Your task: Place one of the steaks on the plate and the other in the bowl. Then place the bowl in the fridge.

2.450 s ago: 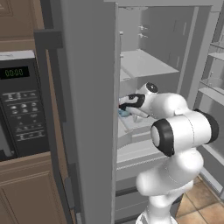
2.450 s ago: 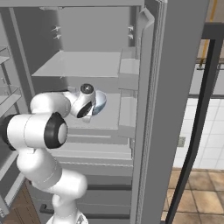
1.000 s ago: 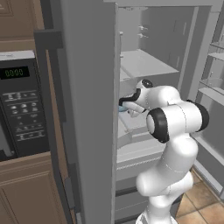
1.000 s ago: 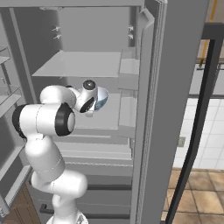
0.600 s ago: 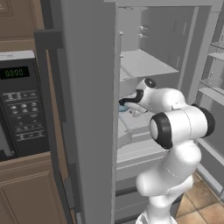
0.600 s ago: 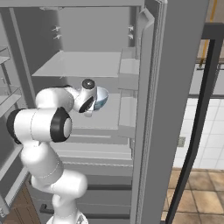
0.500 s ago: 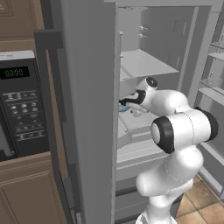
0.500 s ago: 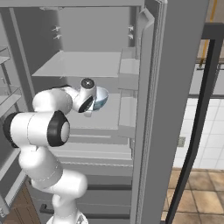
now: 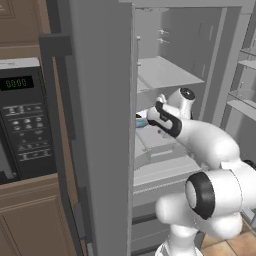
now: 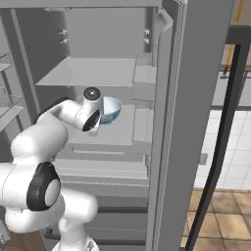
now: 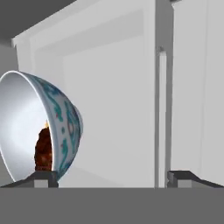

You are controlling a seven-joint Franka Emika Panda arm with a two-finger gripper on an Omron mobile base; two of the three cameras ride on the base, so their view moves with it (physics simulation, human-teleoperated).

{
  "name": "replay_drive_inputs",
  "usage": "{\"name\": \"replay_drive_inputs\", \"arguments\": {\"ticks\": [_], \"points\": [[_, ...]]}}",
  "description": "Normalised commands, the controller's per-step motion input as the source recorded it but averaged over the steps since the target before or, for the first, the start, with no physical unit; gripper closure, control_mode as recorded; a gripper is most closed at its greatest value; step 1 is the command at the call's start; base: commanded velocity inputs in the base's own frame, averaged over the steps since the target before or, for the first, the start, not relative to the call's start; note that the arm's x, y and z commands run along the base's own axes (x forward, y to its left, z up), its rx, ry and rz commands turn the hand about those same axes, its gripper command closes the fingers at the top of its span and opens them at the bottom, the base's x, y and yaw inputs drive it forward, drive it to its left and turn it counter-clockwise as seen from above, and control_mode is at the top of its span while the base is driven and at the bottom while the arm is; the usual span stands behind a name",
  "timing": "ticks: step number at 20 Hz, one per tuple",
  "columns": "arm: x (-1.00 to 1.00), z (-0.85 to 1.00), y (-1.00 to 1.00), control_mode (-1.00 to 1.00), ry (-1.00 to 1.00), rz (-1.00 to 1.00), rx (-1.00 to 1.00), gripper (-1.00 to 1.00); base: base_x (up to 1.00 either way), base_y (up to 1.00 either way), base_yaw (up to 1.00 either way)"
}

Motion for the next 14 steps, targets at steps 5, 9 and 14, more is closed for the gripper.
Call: {"name": "replay_drive_inputs", "arguments": {"ticks": [5,9,14], "points": [[-0.97,0.5,-0.13,-1.0,0.0,0.0,0.0,-1.0,0.0,0.0,0.0],[-0.76,0.57,-0.02,-1.0,0.0,0.08,-0.04,-1.0,0.0,0.0,0.0],[-0.42,-0.03,-0.03,-1.0,0.07,0.46,-0.3,-1.0,0.0,0.0,0.0]]}}
